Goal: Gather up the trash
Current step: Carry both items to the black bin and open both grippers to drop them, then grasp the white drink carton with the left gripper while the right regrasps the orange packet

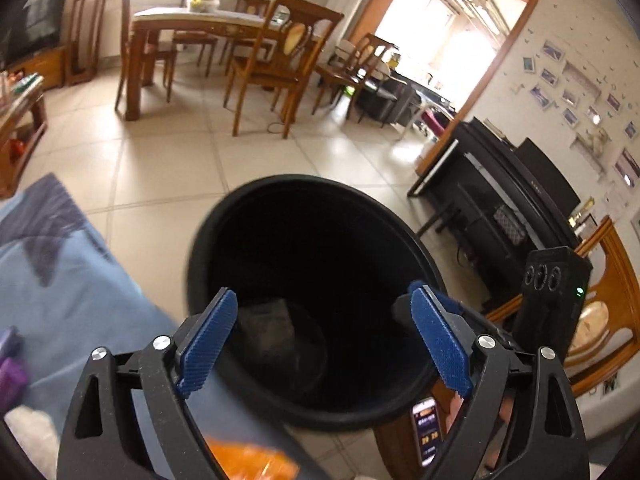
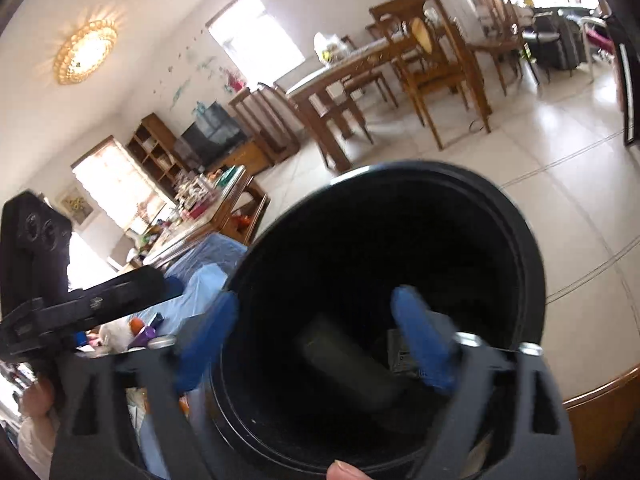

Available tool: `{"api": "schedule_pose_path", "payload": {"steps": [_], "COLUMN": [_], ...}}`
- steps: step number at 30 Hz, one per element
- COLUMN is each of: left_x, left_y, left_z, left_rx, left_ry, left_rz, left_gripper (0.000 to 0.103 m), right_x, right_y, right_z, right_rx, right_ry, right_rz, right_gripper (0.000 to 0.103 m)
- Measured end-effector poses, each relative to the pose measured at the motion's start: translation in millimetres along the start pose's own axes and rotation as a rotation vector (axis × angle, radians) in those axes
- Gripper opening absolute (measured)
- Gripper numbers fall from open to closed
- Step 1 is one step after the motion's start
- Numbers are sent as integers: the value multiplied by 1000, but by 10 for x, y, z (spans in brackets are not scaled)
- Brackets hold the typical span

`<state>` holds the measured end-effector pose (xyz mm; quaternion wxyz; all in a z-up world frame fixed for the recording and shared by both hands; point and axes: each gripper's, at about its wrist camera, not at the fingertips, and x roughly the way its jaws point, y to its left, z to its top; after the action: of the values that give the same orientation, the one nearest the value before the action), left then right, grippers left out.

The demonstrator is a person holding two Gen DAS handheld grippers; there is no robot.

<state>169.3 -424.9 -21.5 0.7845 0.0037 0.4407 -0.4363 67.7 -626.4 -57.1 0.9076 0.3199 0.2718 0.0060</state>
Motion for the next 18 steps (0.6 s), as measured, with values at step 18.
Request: {"api": "schedule_pose_path", "payload": {"steps": [18], "left_x": [-2120], "left_y": [801], "left_z": [-1310], "left_rx": [215], "left_ry": [-53], "left_rz": [384], "left_gripper": [88], "right_x": [197], "right_y": [1282], "right_z": [-705], "right_rx": [-323], "right_ry": [164], "right_rz": [93], "right_gripper": [88]}}
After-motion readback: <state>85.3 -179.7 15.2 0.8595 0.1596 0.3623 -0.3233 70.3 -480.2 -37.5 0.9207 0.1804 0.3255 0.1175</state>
